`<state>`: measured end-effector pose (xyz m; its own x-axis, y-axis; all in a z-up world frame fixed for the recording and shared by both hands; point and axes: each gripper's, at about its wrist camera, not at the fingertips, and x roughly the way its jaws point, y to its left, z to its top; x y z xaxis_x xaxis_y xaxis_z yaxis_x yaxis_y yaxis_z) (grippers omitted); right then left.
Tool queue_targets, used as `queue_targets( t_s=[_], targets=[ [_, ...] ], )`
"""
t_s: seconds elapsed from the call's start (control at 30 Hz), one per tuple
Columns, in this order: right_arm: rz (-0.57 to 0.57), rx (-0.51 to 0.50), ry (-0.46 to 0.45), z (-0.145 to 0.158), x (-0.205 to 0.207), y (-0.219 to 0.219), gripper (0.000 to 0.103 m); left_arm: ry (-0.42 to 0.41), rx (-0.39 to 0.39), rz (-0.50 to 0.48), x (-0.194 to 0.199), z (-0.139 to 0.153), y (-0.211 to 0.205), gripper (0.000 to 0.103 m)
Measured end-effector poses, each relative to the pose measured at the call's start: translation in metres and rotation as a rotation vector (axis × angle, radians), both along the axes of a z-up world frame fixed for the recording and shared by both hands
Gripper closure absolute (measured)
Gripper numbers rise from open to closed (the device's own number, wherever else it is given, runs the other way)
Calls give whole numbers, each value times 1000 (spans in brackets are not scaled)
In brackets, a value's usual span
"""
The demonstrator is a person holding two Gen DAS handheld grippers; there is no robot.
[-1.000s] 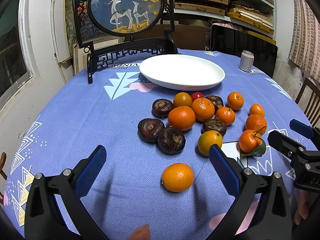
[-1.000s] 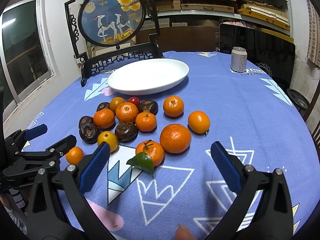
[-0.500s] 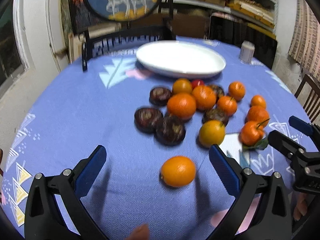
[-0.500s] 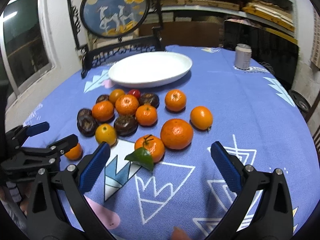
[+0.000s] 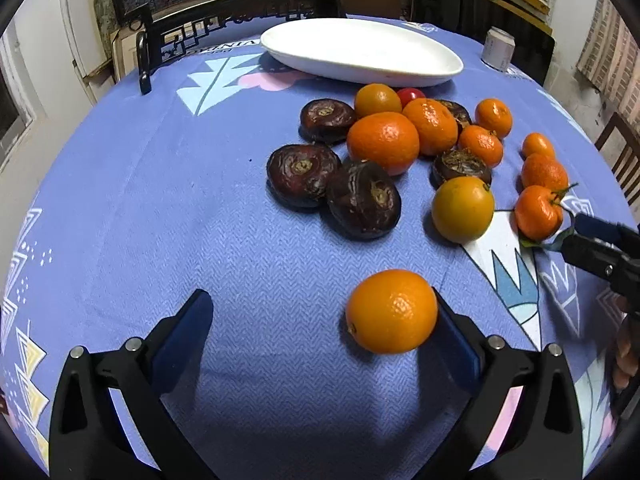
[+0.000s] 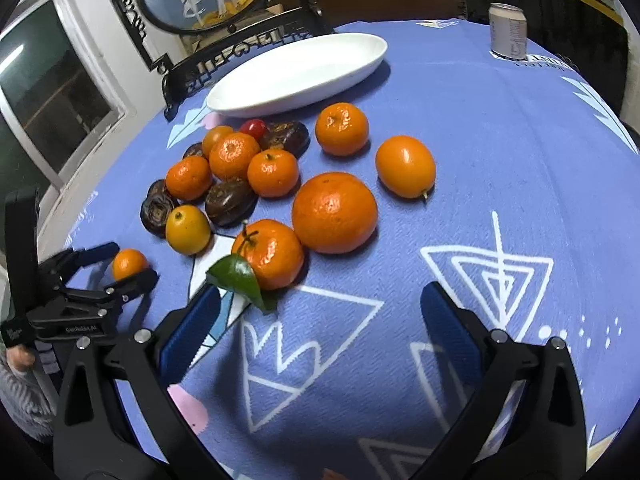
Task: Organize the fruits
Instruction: 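Grasp the loose mandarin with the left gripper while the right grasps the leafy mandarin, then carry both mandarins onto the white plate and open both grippers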
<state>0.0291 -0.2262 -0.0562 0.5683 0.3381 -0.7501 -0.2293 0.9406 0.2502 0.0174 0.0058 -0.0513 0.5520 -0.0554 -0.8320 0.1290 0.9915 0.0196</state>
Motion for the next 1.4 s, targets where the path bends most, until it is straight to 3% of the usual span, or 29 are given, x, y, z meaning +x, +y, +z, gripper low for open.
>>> queue_targets(
  t_s=[0.17,0.37,0.43,0.53,0.7,0.77,0.8,0.9,1.13,1.3,1.4],
  targets=[
    [98,-126,-2,-3,-2,13,2,0,18,-1,4,1,-1,1],
    [113,-48,-16,0,-3,10,2,-59,127,-56,2,5,-20,3],
    [126,-51,-30,2,-1,16,4,-71,121,-93,-2,7,-24,11],
    [133,-45,-60,8,1,23,16,-70,79,-124,-5,9,-23,26],
    [153,-41,-43,4,15,36,25,-74,38,-153,-9,11,-23,48],
    [153,-45,-47,4,19,38,38,-70,18,-176,-9,11,-26,62],
    [154,-52,-50,4,20,40,40,-72,16,-183,-10,11,-27,63],
    [151,-55,-53,3,23,40,61,-73,6,-188,-10,11,-28,65],
    [146,-13,-59,8,18,31,63,-92,-64,-166,-8,21,-16,66],
    [130,35,-167,57,18,16,63,-148,-62,-129,24,51,-11,66],
    [84,47,-228,90,48,12,63,-208,-77,-102,68,80,-14,65]
  ],
)
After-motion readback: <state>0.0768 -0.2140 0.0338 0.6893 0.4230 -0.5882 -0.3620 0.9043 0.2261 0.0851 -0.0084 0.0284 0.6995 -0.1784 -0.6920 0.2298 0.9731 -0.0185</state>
